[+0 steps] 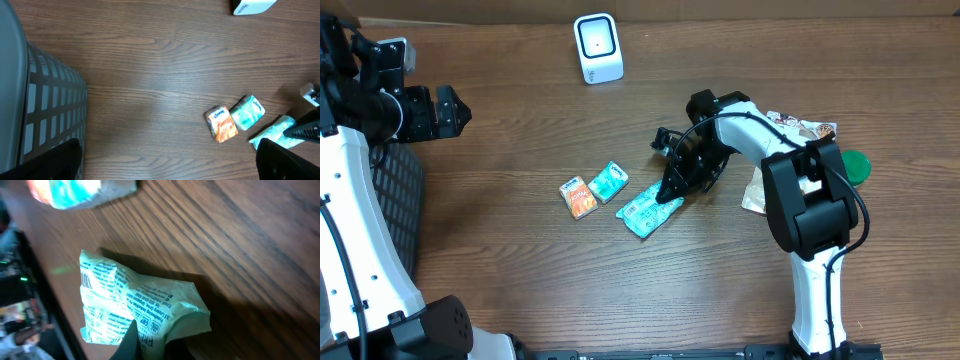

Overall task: Scan the item barcode
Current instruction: 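Lift the green pack and carry it toward the white scanner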

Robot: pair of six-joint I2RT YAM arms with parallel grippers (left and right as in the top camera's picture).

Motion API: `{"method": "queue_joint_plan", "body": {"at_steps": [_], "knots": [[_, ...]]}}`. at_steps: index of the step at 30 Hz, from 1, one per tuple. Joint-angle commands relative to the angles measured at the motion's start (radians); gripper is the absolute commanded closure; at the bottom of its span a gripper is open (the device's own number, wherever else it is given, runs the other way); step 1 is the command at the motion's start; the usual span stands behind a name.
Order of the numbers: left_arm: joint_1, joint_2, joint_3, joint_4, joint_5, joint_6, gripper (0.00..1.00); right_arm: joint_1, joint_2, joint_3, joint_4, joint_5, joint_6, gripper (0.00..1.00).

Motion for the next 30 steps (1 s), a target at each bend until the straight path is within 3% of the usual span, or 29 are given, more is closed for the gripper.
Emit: {"method": "queue_joint_plan", "body": {"at_steps": [1, 9, 19, 30], "knots": [[-0.007, -0.001, 0.010, 0.002, 0.001, 0.018, 0.00, -0.024, 0.005, 0.002, -0.015, -0.159, 0.002, 0.96], [-0.007, -0.001, 0.010, 0.002, 0.001, 0.018, 0.00, -0.087, -0.170, 0.018, -0.001, -0.184, 0.093, 0.96], [-0.007, -0.001, 0.010, 0.002, 0.001, 0.018, 0.01, -0.139, -0.460, 0.018, 0.077, 0.048, 0.483, 0.96], [-0.007, -0.001, 0.010, 0.002, 0.001, 0.018, 0.01, -0.138, -0.623, 0.018, 0.081, 0.051, 0.543, 0.96]]}}
